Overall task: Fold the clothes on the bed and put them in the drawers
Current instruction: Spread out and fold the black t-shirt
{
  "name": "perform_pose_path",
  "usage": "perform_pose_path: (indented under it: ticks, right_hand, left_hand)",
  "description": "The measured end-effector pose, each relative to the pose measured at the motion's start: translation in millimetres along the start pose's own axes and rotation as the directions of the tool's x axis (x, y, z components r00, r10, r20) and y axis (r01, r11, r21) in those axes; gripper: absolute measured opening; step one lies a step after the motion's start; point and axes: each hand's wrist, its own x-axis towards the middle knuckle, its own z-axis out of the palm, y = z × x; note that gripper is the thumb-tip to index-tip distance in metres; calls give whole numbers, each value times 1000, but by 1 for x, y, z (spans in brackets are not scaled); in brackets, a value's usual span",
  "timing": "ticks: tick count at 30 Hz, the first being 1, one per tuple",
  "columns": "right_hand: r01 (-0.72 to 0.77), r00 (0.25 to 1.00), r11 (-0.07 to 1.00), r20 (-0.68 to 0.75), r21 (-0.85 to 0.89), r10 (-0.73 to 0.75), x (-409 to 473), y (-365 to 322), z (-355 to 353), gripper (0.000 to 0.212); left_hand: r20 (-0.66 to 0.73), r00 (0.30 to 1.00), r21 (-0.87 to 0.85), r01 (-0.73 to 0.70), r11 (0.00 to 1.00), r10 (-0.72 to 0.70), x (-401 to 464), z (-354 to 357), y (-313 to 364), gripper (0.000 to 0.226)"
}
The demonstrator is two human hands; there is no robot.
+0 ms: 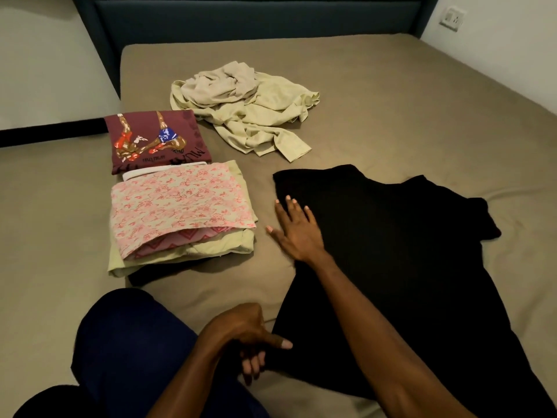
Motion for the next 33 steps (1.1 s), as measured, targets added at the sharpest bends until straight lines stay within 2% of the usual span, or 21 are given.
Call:
perform_pose_path:
  ticks: [1, 2, 3, 4, 5, 7, 8, 10, 11, 12, 14, 15, 16, 18, 19, 21, 24, 27, 29, 31, 33]
  right_hand:
    - [39, 999, 994, -8, 100, -39, -13, -2, -3, 79]
    - [70, 997, 970, -28, 233, -65, -26, -3, -6, 78]
    - [72, 997, 933, -63, 353, -53, -41, 1, -11, 77]
    - [47, 993, 907, -116, 419, 2, -57, 12, -17, 75]
    - [6, 981, 907, -176, 421, 76, -70, 26, -23, 74]
    - [-168, 932, 926, -250, 338, 261, -100, 72, -33, 73]
    - [-279, 896, 918, -267, 281, 354, -119, 98, -36, 73]
    - [-497, 804, 849, -273, 179, 528, -168, 149, -38, 77]
    - [-585, 752, 796, -262, 157, 604, -201, 172, -37, 84]
    - [-644, 710, 749, -245, 151, 660, -230, 186, -32, 93]
    - [-716, 649, 683, -221, 144, 728, -285, 204, -18, 100]
    - [-725, 645, 677, -218, 125, 732, -303, 205, -12, 95]
    - [-734, 640, 670, -218, 108, 736, -319, 207, -8, 89]
    - [-771, 596, 626, -215, 117, 774, -346, 209, -6, 87]
    - [-795, 562, 593, -211, 127, 799, -361, 213, -5, 89]
    - [-813, 540, 569, -205, 123, 816, -377, 216, -3, 92]
    - [-812, 547, 573, -193, 113, 814, -385, 216, -3, 92]
    - [-835, 517, 538, -171, 114, 839, -376, 219, -8, 98]
    - [-841, 499, 529, -211, 117, 840, -362, 221, -19, 98]
    - [-798, 540, 588, -277, 131, 795, -343, 229, -33, 84]
    - [-719, 617, 679, -315, 145, 721, -315, 244, -47, 74]
  left_hand:
    - [-78, 997, -14, 18, 1000, -19, 0, 2, 2, 72]
    - [-235, 972, -10, 11, 1000, -13, -1, 3, 3, 76]
    - [-443, 896, 57, -7, 998, 32, 1, 3, 6, 77]
    - [-636, 762, 178, -5, 984, 119, 3, 6, 13, 73]
    - [-764, 606, 279, 1, 960, 221, 5, 7, 17, 64]
    - [-832, 350, 443, -45, 895, 430, 15, 11, 31, 45]
    - [-810, 259, 519, -102, 849, 527, 21, 12, 38, 37]
    - [-681, 104, 703, -183, 687, 724, 35, 17, 62, 21]
    - [-597, 85, 778, -181, 601, 798, 46, 25, 77, 24]
    - [-519, 114, 833, -155, 531, 847, 57, 29, 89, 40]
    - [-410, 255, 898, -56, 436, 876, 79, 38, 111, 74]
    - [-401, 300, 906, -8, 422, 865, 87, 37, 114, 83]
    - [-405, 313, 908, 23, 419, 859, 93, 38, 116, 88]
    - [-401, 301, 912, 48, 407, 865, 98, 42, 109, 93]
    - [-376, 286, 923, 35, 383, 881, 101, 49, 105, 96]
    - [-318, 262, 945, 11, 327, 911, 98, 60, 88, 102]
    - [-263, 273, 962, 6, 272, 925, 92, 77, 62, 111]
    - [-243, 288, 969, 31, 245, 926, 90, 88, 42, 110]
    - [-237, 298, 971, 62, 229, 925, 92, 89, 35, 108]
    - [-241, 277, 970, 91, 224, 930, 93, 87, 40, 105]
    - [-267, 177, 963, 93, 254, 947, 89, 85, 59, 89]
